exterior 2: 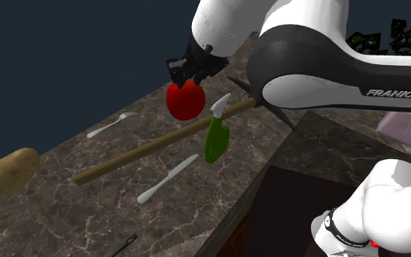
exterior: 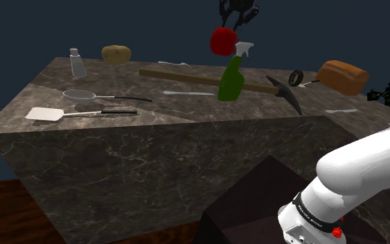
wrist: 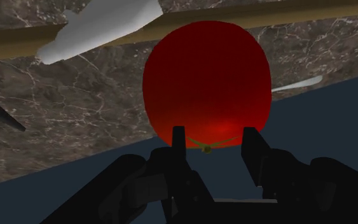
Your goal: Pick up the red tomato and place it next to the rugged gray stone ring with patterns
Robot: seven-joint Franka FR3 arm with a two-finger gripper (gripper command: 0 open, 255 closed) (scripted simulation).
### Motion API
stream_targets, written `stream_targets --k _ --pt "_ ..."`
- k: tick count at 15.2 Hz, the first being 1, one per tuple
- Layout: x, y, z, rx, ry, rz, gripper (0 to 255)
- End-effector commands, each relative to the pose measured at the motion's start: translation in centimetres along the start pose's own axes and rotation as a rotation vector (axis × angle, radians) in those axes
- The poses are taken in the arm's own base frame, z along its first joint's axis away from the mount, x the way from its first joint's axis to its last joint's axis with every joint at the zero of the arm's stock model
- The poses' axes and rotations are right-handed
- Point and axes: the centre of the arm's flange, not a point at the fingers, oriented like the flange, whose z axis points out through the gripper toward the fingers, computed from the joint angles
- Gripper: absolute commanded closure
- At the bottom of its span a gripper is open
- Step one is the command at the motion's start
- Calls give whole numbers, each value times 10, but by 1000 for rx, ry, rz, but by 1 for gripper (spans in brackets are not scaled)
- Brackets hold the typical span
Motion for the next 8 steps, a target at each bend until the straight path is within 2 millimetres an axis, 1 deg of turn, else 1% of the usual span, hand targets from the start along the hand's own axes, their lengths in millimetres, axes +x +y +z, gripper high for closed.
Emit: stream_targets --k 1,8 --pt "7 26 1 2 0 -1 255" --pt "35 114 5 2 0 -1 255"
